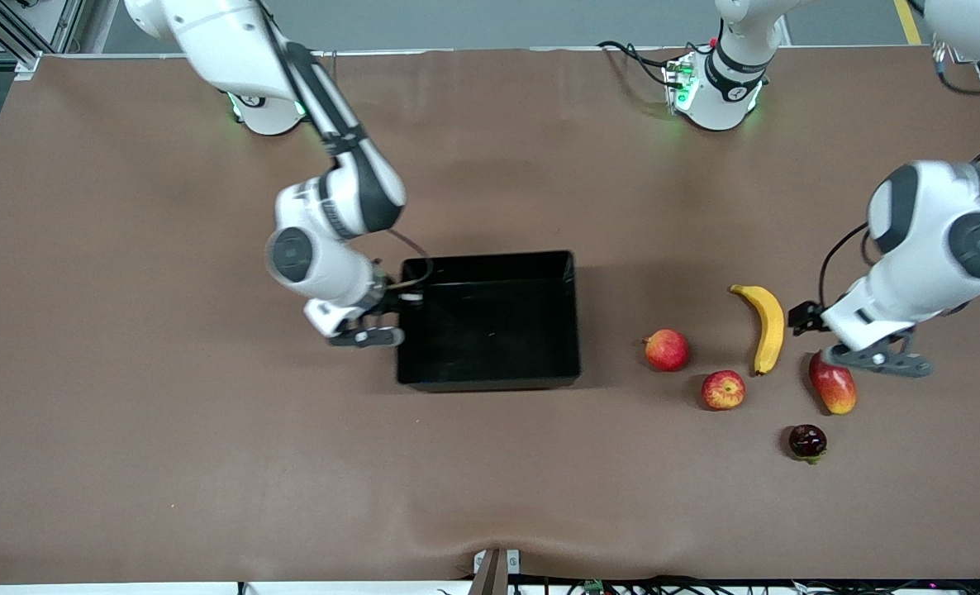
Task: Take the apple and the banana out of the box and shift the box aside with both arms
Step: 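Drag the box away with the right gripper while the left gripper retracts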
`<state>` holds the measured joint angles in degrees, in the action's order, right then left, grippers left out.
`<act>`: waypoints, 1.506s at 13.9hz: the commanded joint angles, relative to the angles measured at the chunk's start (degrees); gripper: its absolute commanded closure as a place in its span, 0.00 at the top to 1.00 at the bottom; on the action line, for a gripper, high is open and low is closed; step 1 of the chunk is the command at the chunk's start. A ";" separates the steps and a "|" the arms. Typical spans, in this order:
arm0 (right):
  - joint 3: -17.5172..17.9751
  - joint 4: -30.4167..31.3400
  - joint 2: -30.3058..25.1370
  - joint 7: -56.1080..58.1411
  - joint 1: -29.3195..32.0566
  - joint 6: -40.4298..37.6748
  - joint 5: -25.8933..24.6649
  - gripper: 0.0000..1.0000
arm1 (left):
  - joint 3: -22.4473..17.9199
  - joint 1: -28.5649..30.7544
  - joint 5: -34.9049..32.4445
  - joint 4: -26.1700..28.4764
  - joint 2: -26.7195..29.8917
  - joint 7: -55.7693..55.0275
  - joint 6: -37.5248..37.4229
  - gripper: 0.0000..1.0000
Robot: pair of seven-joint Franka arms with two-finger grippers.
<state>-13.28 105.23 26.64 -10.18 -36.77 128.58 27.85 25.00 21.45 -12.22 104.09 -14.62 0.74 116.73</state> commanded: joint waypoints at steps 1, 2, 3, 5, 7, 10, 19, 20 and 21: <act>-5.95 0.95 -4.67 9.34 4.24 -5.87 -0.52 0.00 | 0.48 -0.26 3.60 -3.80 4.76 -6.95 -9.12 1.00; -8.32 0.95 -4.93 13.65 5.73 -7.19 -0.52 0.00 | 1.62 -0.27 3.69 -4.77 6.34 -9.42 -11.77 1.00; -11.13 0.86 -5.11 17.26 7.05 -9.29 -0.52 0.00 | 2.41 -0.27 3.78 -5.65 7.84 -11.01 -13.88 1.00; -18.15 0.77 -5.03 23.59 7.59 -11.41 -0.69 0.00 | 3.82 -0.27 3.52 -9.76 8.65 -11.12 -17.48 1.00; -23.35 0.77 -4.41 30.28 8.55 -11.69 -0.87 0.00 | 4.70 -0.35 3.51 -13.99 8.12 -11.03 -20.92 1.00; -24.34 0.77 -3.71 36.79 15.64 -11.68 -2.36 0.00 | 4.70 0.09 3.69 -15.06 8.64 -11.11 -23.03 1.00; -23.99 1.21 4.90 49.29 31.76 -11.87 -1.40 0.00 | 4.97 0.08 4.39 -15.59 11.98 -11.38 -27.87 1.00; -23.90 1.21 5.08 49.47 32.63 -11.69 -1.39 0.05 | 5.14 0.08 4.92 -15.59 12.51 -11.38 -27.88 1.00; -23.90 0.95 5.08 50.60 32.99 -11.77 -1.48 0.57 | 5.49 0.17 5.01 -15.59 12.60 -11.38 -27.88 1.00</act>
<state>-38.01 107.05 32.32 38.80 -5.12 117.47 25.77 29.82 21.14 -8.55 88.52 -3.52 -10.27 90.00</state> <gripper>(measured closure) 0.943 0.000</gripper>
